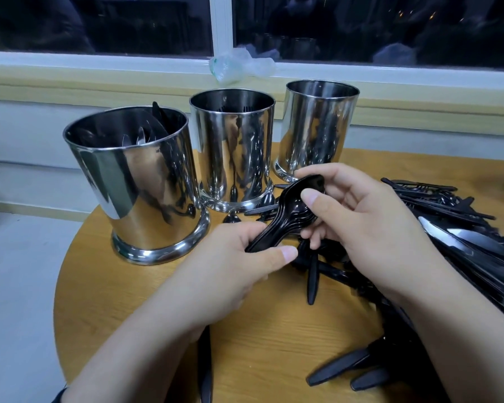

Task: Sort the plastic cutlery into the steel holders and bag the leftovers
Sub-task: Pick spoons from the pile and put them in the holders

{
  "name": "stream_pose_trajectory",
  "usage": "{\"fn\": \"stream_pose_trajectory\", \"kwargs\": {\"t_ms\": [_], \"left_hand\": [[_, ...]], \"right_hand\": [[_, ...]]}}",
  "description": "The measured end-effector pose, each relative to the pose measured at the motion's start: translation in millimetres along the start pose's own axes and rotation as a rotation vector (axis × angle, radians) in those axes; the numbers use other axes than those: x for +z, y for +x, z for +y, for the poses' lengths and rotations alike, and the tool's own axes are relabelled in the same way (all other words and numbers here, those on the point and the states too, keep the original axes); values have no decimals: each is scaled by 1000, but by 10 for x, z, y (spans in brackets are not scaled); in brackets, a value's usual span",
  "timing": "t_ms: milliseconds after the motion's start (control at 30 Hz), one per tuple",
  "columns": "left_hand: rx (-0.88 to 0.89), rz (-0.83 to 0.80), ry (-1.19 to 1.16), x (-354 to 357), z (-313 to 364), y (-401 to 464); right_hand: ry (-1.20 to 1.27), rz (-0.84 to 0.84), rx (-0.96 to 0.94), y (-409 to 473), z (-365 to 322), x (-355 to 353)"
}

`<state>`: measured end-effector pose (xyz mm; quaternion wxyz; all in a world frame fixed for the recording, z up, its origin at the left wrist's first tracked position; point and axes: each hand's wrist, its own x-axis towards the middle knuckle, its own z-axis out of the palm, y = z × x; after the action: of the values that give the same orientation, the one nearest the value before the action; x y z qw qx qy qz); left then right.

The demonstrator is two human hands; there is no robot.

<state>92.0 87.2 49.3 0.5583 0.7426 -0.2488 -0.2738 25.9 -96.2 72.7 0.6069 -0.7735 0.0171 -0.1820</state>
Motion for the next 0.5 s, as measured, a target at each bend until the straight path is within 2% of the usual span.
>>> {"fn": "stream_pose_trajectory", "kwargs": {"t_ms": [267,400,500], "left_hand": [[57,-57,-5,75,154,83],[112,-7,-135,143,264,144],[169,91,-210,161,318,176]], "right_hand": [[-30,60,-30,32,-129,-140],[-86,122,-47,107,-226,-275],[-132,177,-74,199,-308,-402]]}}
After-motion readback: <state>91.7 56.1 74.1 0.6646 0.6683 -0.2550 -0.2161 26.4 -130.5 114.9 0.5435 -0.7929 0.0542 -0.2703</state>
